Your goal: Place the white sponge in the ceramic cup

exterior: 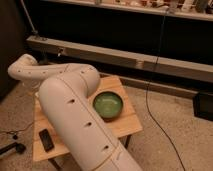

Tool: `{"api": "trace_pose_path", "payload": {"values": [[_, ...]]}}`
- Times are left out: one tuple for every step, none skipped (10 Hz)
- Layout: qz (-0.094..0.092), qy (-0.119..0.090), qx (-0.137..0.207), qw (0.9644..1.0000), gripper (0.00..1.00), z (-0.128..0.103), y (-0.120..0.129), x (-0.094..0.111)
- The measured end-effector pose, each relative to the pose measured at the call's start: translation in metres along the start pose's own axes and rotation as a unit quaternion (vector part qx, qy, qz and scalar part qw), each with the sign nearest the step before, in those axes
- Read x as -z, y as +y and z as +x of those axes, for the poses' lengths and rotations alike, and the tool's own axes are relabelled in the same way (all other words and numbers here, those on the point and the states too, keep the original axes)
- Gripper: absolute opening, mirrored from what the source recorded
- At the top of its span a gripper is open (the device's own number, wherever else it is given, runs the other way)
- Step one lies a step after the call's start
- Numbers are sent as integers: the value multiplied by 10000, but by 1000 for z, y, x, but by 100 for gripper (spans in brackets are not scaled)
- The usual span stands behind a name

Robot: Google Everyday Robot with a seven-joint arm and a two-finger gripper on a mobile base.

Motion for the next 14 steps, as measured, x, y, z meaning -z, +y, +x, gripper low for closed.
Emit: {"api": "trace_pose_path", "payload": {"values": [[1, 0, 0, 10000, 65, 0, 0, 0], [0, 0, 0, 10000, 65, 0, 0, 0], [-3, 0, -4, 10000, 65, 0, 0, 0], [-8, -17, -10, 10000, 65, -2, 2, -1], [-15, -3, -8, 10000, 65, 0, 3, -1], [-15, 13, -11, 10000, 65, 1, 3, -1], [-17, 12, -11, 10000, 65, 1, 3, -1], [-12, 13, -10, 10000, 65, 1, 3, -1], [-12, 13, -8, 10000, 65, 1, 3, -1], [-13, 11, -7, 10000, 65, 1, 3, -1], [-12, 9, -7, 10000, 65, 1, 3, -1], [-12, 9, -6, 10000, 65, 1, 3, -1], [-11, 8, -6, 10000, 65, 1, 3, -1], [-32, 1, -30, 10000, 65, -2, 6, -2]]}}
